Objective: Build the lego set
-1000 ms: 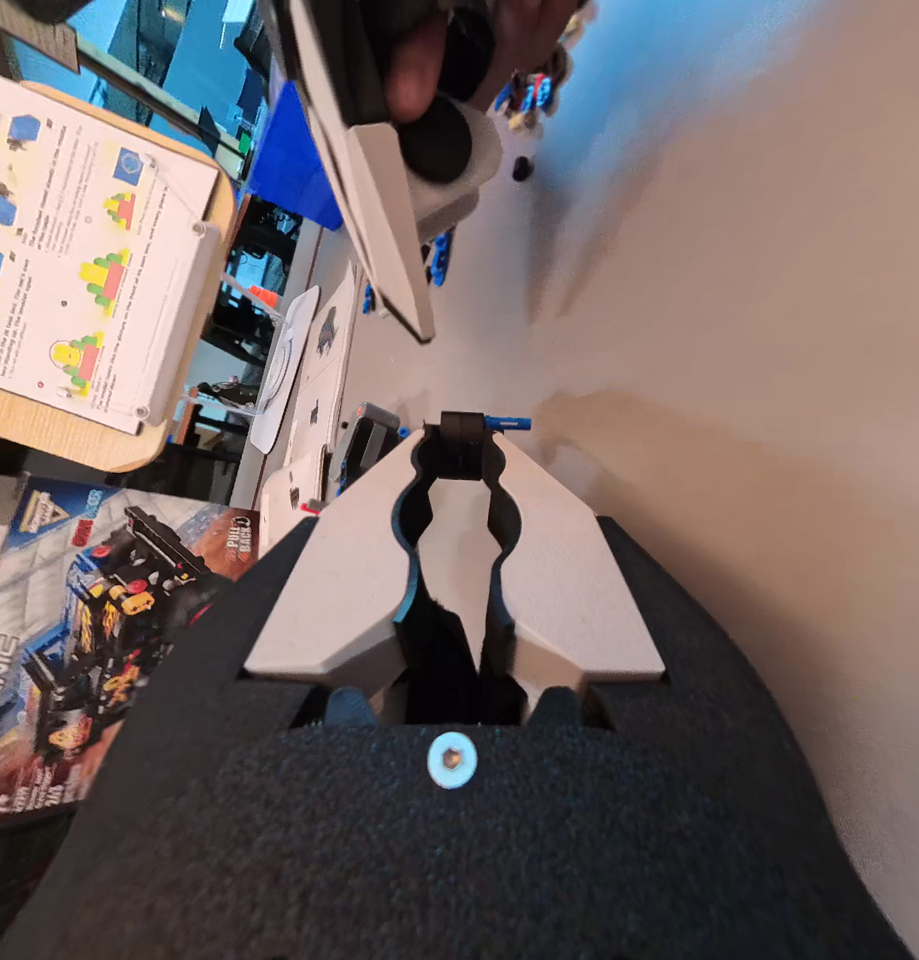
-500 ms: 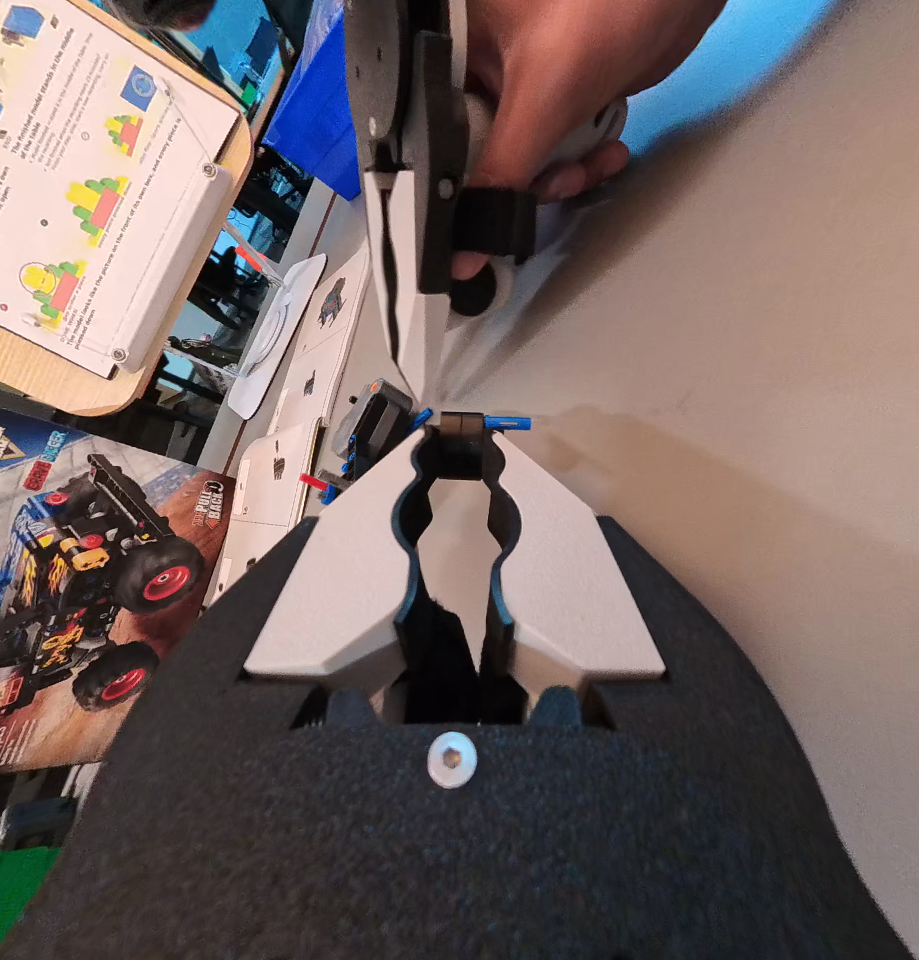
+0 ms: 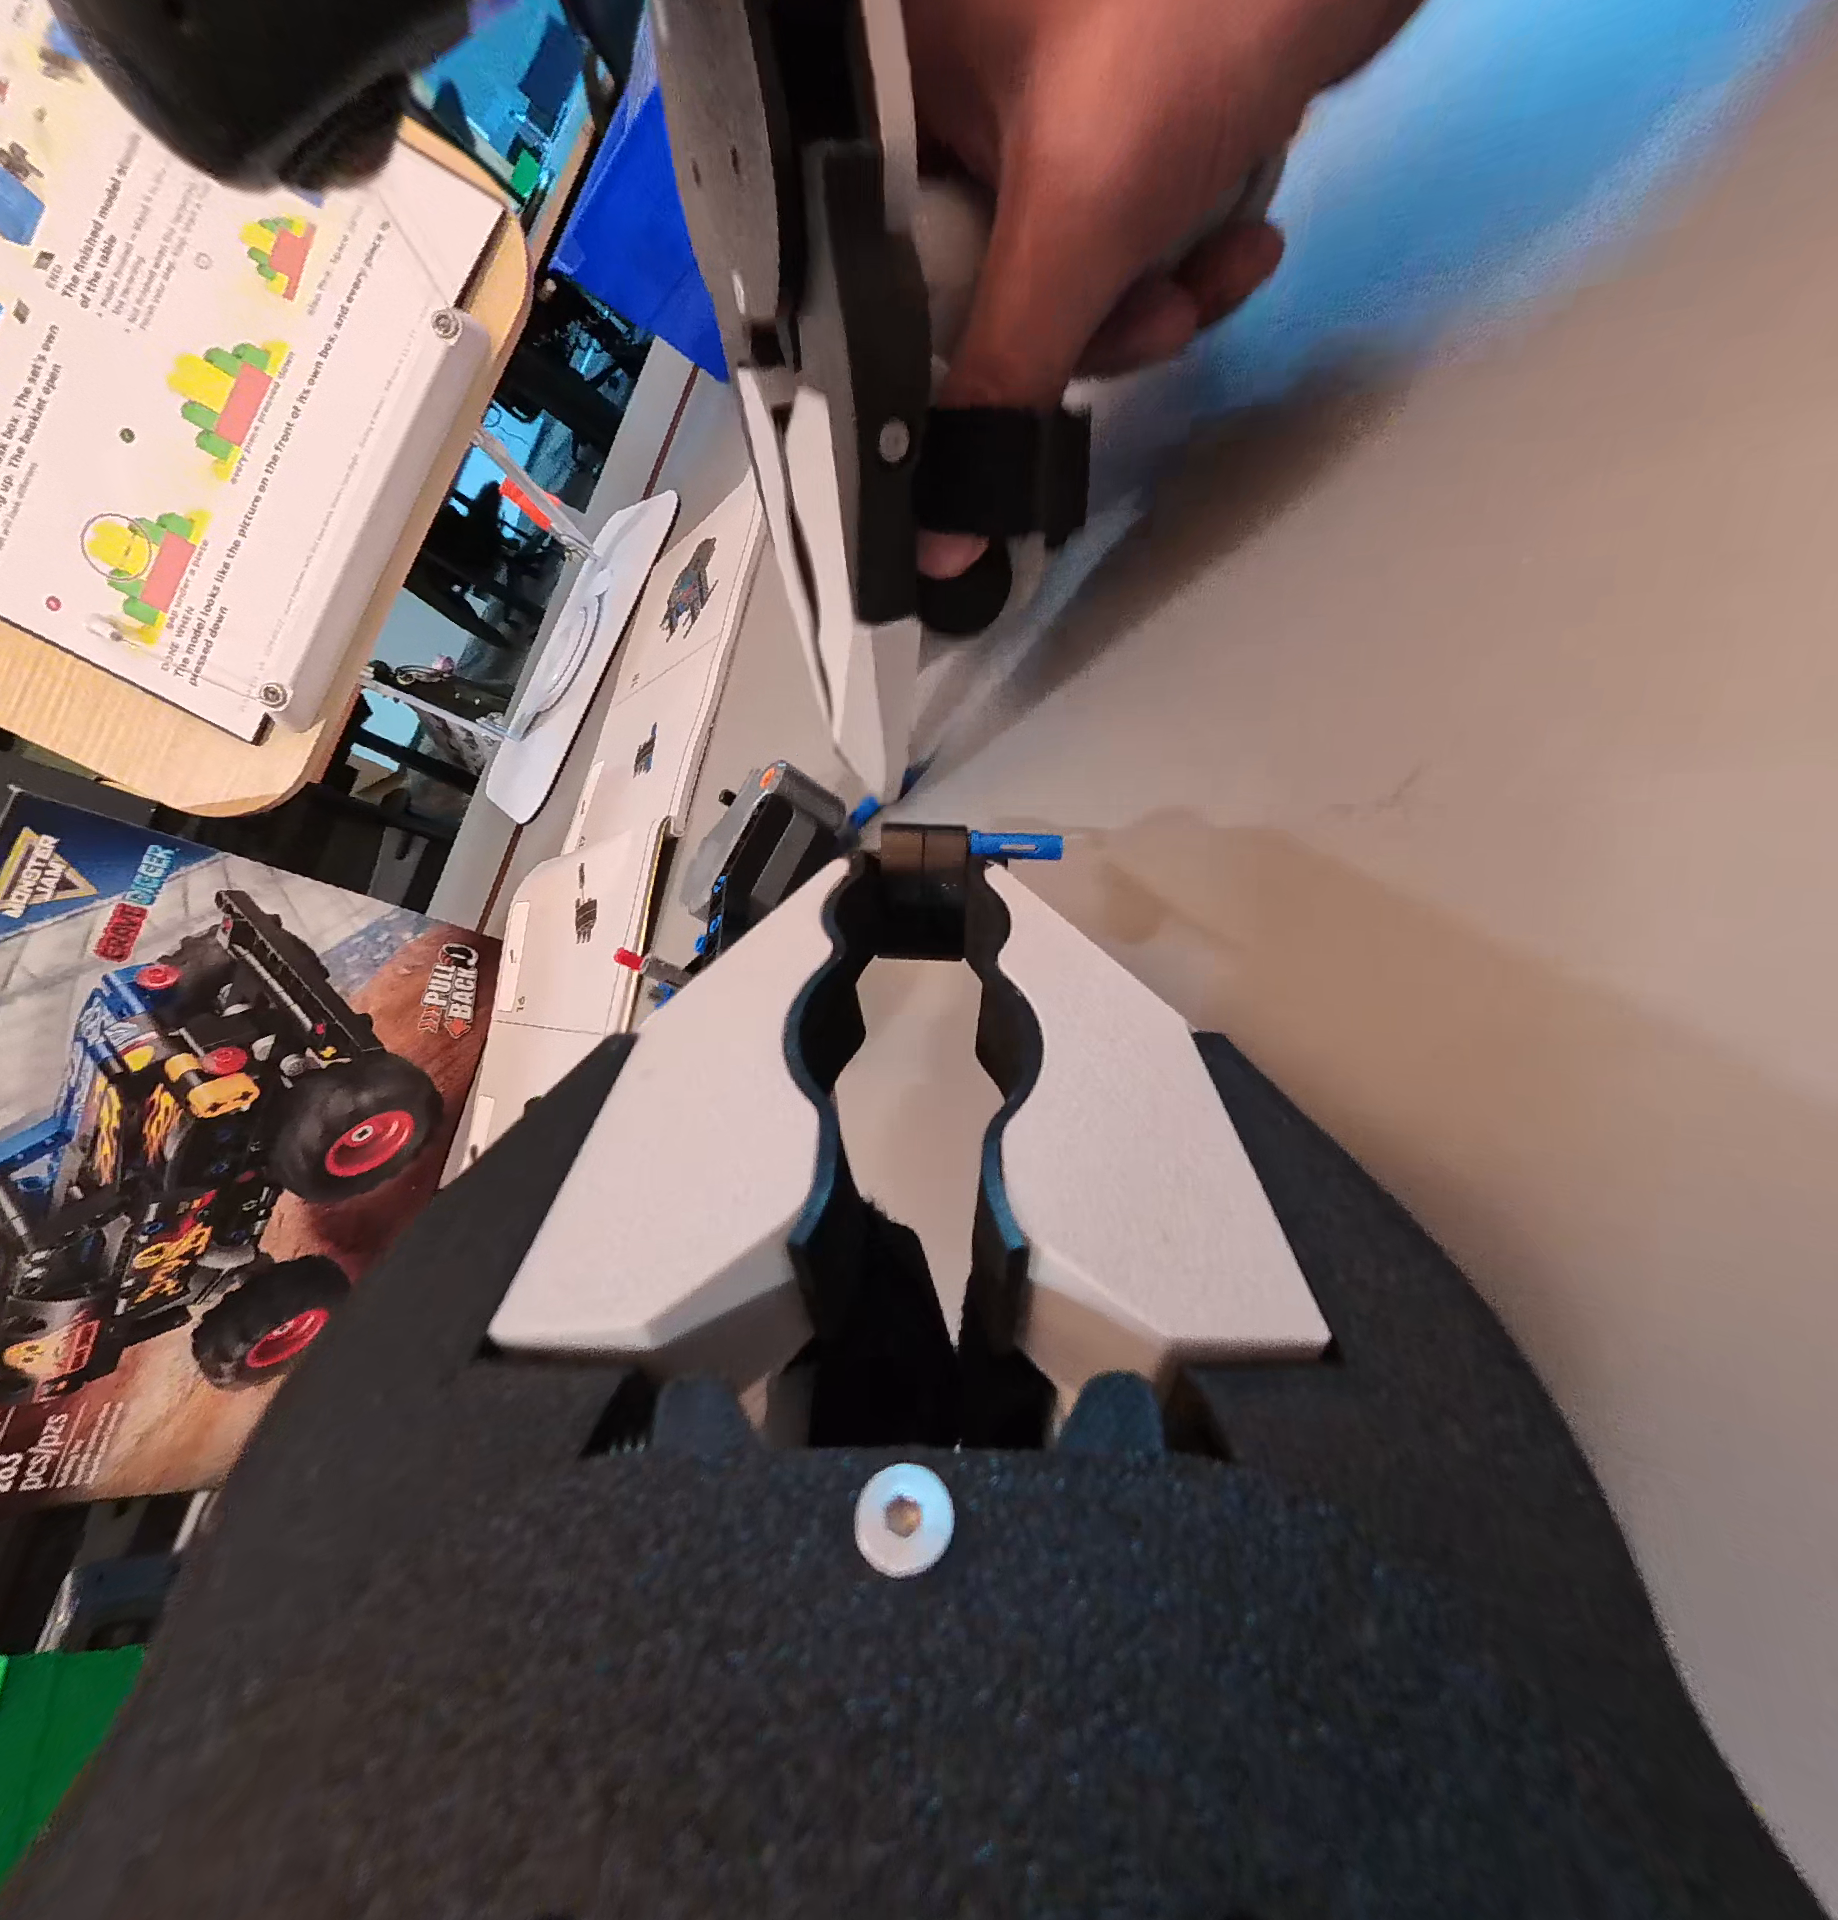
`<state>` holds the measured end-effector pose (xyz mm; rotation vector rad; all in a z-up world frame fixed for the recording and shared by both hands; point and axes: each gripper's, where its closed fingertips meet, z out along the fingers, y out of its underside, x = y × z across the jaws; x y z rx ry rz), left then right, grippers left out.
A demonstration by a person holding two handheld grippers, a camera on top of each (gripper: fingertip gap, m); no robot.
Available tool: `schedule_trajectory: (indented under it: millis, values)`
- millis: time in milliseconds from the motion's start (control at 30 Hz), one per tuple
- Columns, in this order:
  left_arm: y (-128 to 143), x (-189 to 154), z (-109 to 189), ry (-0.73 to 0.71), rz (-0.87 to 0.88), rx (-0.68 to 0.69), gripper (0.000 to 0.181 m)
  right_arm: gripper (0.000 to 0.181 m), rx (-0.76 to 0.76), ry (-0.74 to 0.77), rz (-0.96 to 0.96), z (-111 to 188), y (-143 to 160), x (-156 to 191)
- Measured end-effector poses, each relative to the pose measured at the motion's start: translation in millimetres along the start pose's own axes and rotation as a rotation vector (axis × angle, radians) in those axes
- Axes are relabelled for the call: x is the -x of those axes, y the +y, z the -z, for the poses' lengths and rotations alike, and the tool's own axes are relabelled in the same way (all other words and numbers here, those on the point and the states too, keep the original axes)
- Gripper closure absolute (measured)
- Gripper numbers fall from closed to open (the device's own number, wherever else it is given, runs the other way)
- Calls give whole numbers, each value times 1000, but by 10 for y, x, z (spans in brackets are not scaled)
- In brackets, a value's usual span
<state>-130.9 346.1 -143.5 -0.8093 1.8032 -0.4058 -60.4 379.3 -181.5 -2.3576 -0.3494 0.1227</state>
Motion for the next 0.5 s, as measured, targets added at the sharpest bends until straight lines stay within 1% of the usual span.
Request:
schedule_trajectory:
  millis: [33,67,100,133,200,233,300,333,367,400,500]
  values:
    - [15,12,0,-7,-1,6,167,178,36,-39,14,49,26,31]
    - [23,25,2,-15,-2,10,167,178,67,-109,47,132,37,111]
    - [21,44,7,-26,-5,10,167,178,128,-149,82,238,86,142]
    - [11,58,14,-35,-7,6,167,178,219,-185,124,368,172,161]
    - [-8,74,29,-50,-12,-2,167,178,486,-332,242,730,515,314]
    - [-9,84,32,-61,-22,-1,167,179,618,-348,308,918,695,318]
    - [-10,94,32,-76,-35,3,167,178,936,-336,371,1314,1070,260]
    - [-15,101,34,-85,-39,2,167,178,1063,-302,400,1467,1204,190]
    - [-20,110,38,-91,-41,1,167,178,1174,-289,387,1601,1311,165]
    - [-25,119,44,-98,-41,-1,167,178,1253,-281,369,1690,1388,152]
    - [-19,149,66,-113,-39,-4,167,178,1384,-190,378,1794,1543,0]
